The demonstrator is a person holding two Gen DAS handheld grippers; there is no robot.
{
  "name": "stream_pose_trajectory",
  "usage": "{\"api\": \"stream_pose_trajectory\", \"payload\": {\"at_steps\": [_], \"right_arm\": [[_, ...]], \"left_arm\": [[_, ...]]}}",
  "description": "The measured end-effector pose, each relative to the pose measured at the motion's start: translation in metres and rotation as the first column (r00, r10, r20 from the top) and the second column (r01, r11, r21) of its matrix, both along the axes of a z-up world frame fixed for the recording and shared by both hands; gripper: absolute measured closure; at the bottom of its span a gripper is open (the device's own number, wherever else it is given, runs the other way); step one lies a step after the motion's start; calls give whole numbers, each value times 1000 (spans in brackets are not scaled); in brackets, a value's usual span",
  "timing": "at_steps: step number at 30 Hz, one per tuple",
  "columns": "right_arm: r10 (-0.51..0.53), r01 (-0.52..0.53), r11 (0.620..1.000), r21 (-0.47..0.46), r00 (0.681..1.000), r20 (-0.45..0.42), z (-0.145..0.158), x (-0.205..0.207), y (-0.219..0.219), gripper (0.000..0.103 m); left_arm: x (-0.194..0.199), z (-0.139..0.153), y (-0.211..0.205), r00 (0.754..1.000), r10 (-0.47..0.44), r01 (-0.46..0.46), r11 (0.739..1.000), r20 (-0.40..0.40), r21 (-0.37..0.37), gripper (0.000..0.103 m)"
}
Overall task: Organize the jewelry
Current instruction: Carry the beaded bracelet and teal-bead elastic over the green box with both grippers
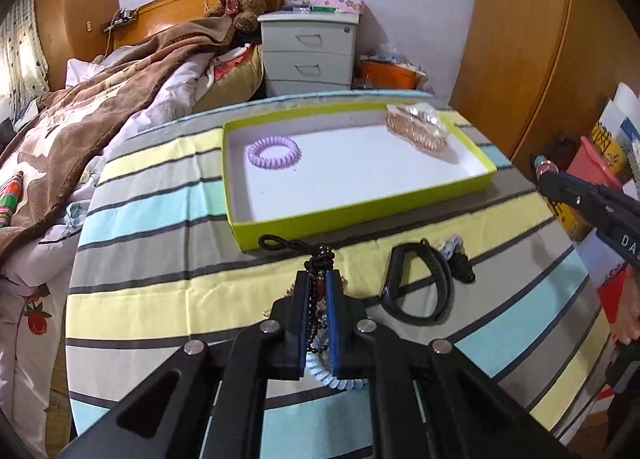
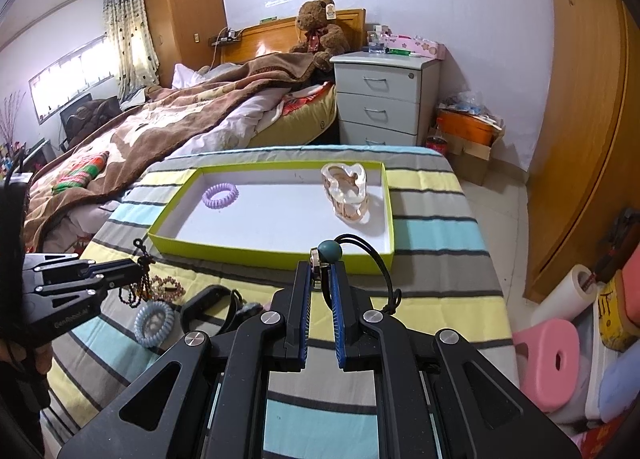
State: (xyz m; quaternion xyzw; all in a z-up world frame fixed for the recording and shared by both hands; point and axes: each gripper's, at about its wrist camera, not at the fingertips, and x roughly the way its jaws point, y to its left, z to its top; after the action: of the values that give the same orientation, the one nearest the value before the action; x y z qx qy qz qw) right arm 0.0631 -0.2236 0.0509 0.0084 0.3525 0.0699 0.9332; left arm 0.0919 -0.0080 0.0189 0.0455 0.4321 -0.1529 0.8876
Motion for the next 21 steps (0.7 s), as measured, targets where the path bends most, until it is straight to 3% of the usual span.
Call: {"api": "stream_pose_trajectory", "payload": {"at_steps": [12, 21], "right_arm": [[69, -69, 997, -30, 998, 5, 23, 50, 14, 93], [127, -131, 989, -68, 990, -57, 13, 107, 38, 93]], "left_arm": [[27, 34, 6, 998, 4, -2, 999, 66, -35, 95], [66, 35, 5, 998, 12, -10, 1000, 65, -28, 95]]}}
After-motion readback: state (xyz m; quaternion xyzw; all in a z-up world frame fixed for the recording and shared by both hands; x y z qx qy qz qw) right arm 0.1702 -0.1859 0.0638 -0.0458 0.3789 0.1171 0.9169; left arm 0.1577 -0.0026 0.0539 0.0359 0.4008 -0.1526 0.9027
